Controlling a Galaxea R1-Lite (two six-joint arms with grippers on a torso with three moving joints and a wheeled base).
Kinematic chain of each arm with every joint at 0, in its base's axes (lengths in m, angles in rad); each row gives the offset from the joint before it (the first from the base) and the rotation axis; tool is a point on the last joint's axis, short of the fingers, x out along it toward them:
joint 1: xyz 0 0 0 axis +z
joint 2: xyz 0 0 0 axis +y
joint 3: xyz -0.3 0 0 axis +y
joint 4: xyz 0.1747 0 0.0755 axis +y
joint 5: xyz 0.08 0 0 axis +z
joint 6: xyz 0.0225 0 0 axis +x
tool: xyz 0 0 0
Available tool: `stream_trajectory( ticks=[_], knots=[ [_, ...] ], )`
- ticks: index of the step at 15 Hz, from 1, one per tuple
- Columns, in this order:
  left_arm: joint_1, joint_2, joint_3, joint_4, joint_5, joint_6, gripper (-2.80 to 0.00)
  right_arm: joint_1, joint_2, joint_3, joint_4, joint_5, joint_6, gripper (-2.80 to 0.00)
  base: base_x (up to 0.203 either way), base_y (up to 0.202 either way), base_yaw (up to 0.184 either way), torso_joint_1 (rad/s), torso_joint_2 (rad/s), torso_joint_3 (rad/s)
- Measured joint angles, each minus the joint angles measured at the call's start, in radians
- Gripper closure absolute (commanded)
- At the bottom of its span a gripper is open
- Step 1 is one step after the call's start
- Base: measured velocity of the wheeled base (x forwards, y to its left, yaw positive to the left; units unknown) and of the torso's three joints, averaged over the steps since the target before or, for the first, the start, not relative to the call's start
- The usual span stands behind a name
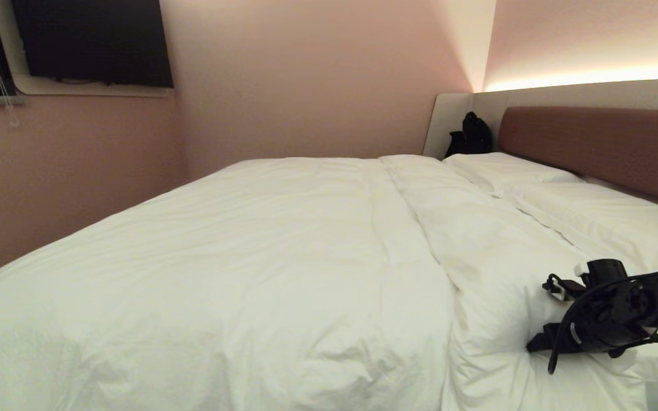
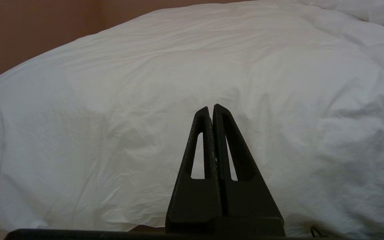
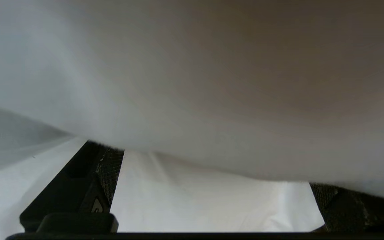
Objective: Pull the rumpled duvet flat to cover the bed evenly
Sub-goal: Flatten the corners of the folded blanket
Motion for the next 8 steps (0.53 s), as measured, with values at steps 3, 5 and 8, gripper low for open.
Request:
stream_trajectory(
  ticks=[3,5,8],
  knots=[
    [0.0,0.0,0.0,0.0,0.0,0.0,0.0,0.0,0.044,-0.024,0.0,-0.007,-0.002,-2.8,0.0,0.0,0.0,0.0,0.0,0.0],
    [0.0,0.0,0.0,0.0,0.0,0.0,0.0,0.0,0.064,-0.035,0.0,-0.008,-0.002,0.0,0.0,0.0,0.0,0.0,0.0,0.0],
    [0.0,0.0,0.0,0.0,-0.001,0.0,0.0,0.0,0.082,-0.05,0.0,-0.008,0.003,0.0,0.0,0.0,0.0,0.0,0.0,0.0]
  ],
)
